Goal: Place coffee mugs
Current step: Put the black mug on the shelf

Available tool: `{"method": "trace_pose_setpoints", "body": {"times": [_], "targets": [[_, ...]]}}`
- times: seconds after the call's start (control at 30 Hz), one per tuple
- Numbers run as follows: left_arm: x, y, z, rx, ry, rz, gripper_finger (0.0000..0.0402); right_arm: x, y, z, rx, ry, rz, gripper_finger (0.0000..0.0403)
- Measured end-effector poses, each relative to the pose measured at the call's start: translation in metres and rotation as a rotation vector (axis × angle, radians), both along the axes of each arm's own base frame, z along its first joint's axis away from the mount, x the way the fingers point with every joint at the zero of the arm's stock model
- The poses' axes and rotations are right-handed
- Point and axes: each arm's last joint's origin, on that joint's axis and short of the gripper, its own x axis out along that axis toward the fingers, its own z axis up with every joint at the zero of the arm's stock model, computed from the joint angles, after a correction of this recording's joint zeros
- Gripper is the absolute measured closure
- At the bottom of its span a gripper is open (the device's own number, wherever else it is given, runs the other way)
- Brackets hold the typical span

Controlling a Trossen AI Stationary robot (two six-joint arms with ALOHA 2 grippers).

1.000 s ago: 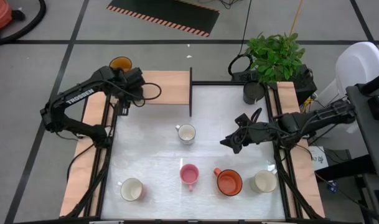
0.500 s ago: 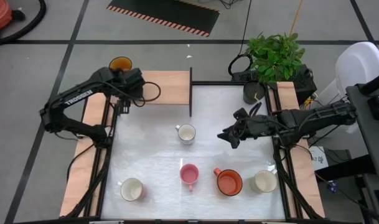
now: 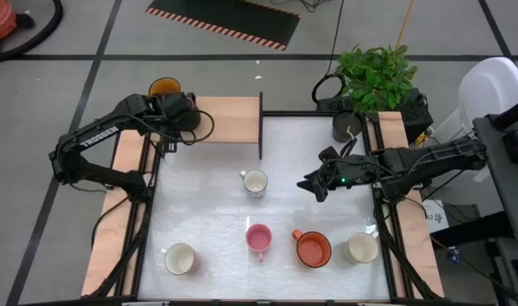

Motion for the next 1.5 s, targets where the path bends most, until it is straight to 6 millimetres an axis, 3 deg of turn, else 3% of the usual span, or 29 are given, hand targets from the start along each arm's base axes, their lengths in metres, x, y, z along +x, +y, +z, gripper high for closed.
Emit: {"method": "trace_pose_setpoints", "body": {"times": [0.17, 0.3, 0.47, 0.67, 0.93, 1.2, 1.3, 1.5], "targets": [[0.002, -0.003, 0.001, -0.002, -0.03, 0.035, 0.0144, 0.001, 0.0, 0.001, 0.003, -0.015, -0.001, 0.0181], [0.001, -0.01, 0.011, 0.0, -0.158, 0.154, 0.0144, 0.013, -0.001, 0.01, -0.015, -0.141, -0.015, 0.0181], [-0.006, -0.025, 0.028, -0.012, -0.363, 0.335, 0.0144, 0.042, -0.006, 0.013, -0.116, -0.295, 0.008, 0.0189], [-0.034, -0.045, 0.047, -0.058, -0.665, 0.584, 0.0144, 0.092, -0.024, 0.006, -0.137, -0.338, 0.036, 0.0226], [-0.076, -0.061, 0.063, -0.098, -0.906, 0.694, 0.0144, 0.163, -0.065, 0.02, -0.373, -0.325, 0.097, 0.0285], [-0.097, -0.069, 0.067, -0.177, -1.007, 0.739, 0.0145, 0.204, -0.137, 0.008, -0.452, -0.287, 0.052, 0.0362], [-0.098, -0.07, 0.067, -0.182, -1.011, 0.741, 0.0145, 0.216, -0.156, 0.017, -0.484, -0.321, 0.055, 0.0396], [-0.096, -0.069, 0.067, -0.178, -0.996, 0.717, 0.0145, 0.233, -0.167, 0.058, -0.594, -0.403, 0.053, 0.0402]]}}
